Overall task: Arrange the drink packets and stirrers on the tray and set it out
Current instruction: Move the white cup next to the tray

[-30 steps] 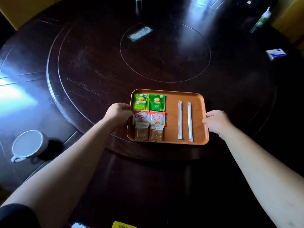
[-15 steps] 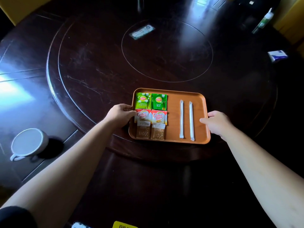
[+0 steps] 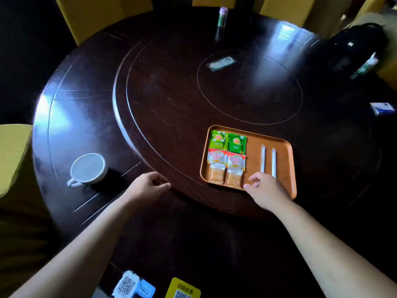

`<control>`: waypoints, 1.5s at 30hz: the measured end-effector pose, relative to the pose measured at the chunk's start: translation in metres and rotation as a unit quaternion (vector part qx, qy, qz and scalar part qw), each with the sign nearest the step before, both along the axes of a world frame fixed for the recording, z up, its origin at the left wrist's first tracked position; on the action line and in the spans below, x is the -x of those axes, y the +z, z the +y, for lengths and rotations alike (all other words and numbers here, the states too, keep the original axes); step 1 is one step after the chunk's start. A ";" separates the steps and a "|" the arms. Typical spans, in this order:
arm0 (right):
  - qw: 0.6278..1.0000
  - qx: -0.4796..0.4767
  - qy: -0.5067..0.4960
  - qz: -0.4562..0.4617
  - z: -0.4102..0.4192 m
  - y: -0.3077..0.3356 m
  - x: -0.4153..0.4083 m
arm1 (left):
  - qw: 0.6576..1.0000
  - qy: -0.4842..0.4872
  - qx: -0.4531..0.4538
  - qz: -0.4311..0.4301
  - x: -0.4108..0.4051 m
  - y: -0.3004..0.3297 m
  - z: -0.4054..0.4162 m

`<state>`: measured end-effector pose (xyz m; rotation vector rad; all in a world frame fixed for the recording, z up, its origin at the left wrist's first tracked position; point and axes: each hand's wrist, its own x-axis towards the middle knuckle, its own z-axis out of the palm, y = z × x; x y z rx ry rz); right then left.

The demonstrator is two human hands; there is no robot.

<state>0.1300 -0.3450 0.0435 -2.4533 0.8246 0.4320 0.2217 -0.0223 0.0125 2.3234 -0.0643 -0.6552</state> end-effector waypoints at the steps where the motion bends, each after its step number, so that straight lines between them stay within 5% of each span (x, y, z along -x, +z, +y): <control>1: 1.000 -0.006 0.020 -0.004 0.016 0.000 -0.002 | 1.000 0.007 -0.008 0.001 0.005 -0.002 0.015; 9: 0.976 0.015 0.215 -0.043 0.141 -0.005 -0.030 | 0.984 0.154 -0.079 0.049 0.030 -0.014 0.140; 15: 0.947 0.074 0.305 -0.065 0.196 -0.014 -0.060 | 0.968 0.233 -0.097 -0.007 0.011 -0.012 0.195; 23: 0.921 0.167 0.352 0.001 0.219 -0.031 -0.080 | 0.982 0.141 -0.103 -0.069 -0.025 -0.010 0.210; 30: 0.908 0.194 0.370 -0.028 0.212 -0.044 -0.082 | 0.975 0.117 -0.153 -0.107 -0.037 -0.028 0.213; 37: 0.903 0.210 0.372 -0.049 0.208 -0.050 -0.076 | 0.967 0.185 -0.090 -0.149 -0.024 -0.023 0.207; 45: 0.907 0.190 0.371 -0.068 0.205 -0.054 -0.073 | 0.973 0.156 -0.054 -0.163 -0.033 0.010 0.169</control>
